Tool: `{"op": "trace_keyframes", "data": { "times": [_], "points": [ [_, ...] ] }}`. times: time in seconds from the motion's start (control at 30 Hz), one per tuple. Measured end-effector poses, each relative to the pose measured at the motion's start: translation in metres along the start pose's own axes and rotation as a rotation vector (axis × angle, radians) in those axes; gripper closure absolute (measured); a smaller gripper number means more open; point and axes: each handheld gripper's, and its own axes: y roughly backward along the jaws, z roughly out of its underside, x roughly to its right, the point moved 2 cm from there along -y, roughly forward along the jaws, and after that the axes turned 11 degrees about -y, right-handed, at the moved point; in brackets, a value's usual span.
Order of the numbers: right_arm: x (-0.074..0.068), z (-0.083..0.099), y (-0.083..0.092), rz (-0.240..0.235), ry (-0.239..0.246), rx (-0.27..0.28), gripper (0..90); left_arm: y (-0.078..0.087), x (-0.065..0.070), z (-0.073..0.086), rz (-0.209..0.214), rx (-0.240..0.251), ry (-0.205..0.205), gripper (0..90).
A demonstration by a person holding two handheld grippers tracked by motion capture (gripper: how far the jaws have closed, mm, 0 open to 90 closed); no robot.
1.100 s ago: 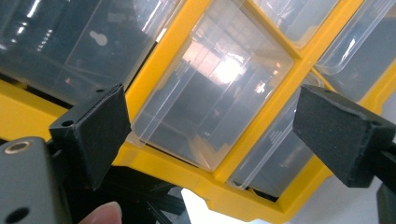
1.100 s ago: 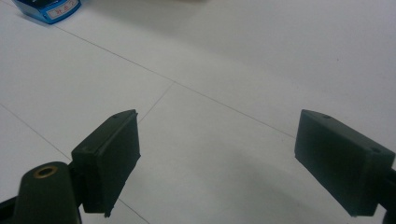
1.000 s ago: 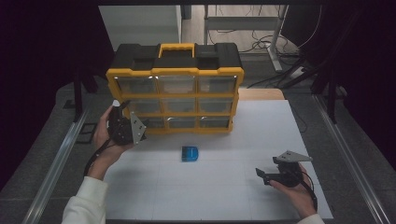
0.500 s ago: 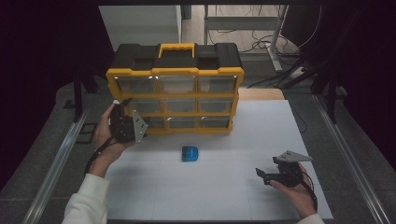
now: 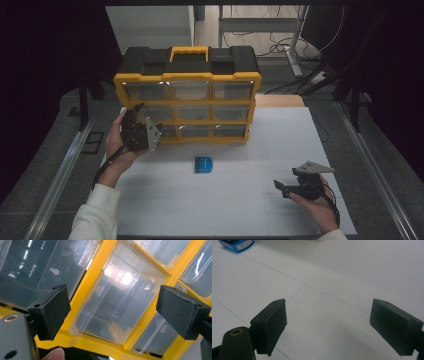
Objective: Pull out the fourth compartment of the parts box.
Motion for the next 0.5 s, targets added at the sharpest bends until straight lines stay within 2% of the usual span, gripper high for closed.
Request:
{"op": "trace_keyframes", "data": {
  "times": [0.03, 0.17, 0.2, 0.5],
  "points": [
    [0.0, 0.0, 0.0, 0.0, 0.0, 0.0, 14.6, -0.001, 0.001, -0.0005, -0.003, 0.008, 0.011, 12.5],
    [-0.0002, 0.0001, -0.0001, 0.0, -0.001, -0.001, 14.6, -0.003, 0.0007, -0.0012, -0.01, 0.001, 0.004, 13.5],
    [-0.0002, 0.0001, -0.0002, 0.0, 0.0, -0.001, 14.6, -0.0029, 0.0001, -0.001, -0.01, -0.011, -0.009, 13.6],
    [0.0001, -0.0001, -0.0003, 0.001, 0.0, 0.0, 14.6, -0.0065, 0.0023, -0.0016, -0.011, -0.011, -0.046, 15.3]
  ]
}}
